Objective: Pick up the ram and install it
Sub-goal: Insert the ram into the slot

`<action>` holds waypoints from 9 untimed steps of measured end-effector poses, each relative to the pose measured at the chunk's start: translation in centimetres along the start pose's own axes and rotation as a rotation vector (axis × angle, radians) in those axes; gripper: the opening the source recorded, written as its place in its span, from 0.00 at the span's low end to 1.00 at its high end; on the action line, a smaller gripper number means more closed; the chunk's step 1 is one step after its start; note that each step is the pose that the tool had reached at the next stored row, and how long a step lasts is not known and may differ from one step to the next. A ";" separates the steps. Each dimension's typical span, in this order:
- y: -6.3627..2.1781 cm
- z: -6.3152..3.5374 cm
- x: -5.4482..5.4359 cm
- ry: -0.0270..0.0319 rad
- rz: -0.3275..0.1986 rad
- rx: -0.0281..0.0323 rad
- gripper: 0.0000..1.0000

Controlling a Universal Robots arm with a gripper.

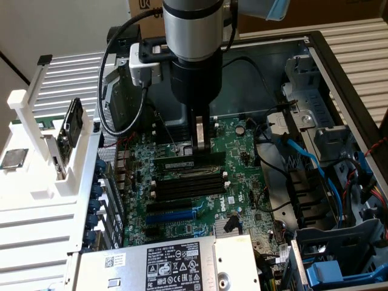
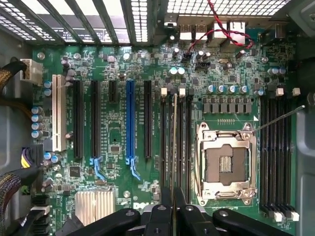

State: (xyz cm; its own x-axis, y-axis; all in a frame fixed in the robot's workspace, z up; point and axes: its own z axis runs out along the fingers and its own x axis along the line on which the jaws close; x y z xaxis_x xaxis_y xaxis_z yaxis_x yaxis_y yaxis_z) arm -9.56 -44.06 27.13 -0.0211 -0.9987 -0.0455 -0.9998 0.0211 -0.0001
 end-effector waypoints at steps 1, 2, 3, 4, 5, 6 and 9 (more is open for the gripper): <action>0.00 0.13 0.1 0.0002 0.000 0.0000 0.13; 0.00 0.39 0.1 0.0003 -0.001 0.0003 0.13; -0.01 0.65 0.2 0.0005 -0.001 0.0006 0.13; -0.01 0.91 0.3 0.0008 -0.002 0.0007 0.13; -0.01 1.05 0.3 0.0009 -0.002 0.0007 0.13; 0.00 1.20 0.3 0.0011 -0.003 0.0008 0.13; -0.01 2.11 0.4 0.0024 -0.005 0.0008 0.13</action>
State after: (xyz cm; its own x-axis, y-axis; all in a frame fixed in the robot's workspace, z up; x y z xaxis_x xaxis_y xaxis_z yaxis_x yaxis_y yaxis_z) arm -9.56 -44.36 25.01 -0.0158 -0.9989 -0.0430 -0.9999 0.0159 -0.0011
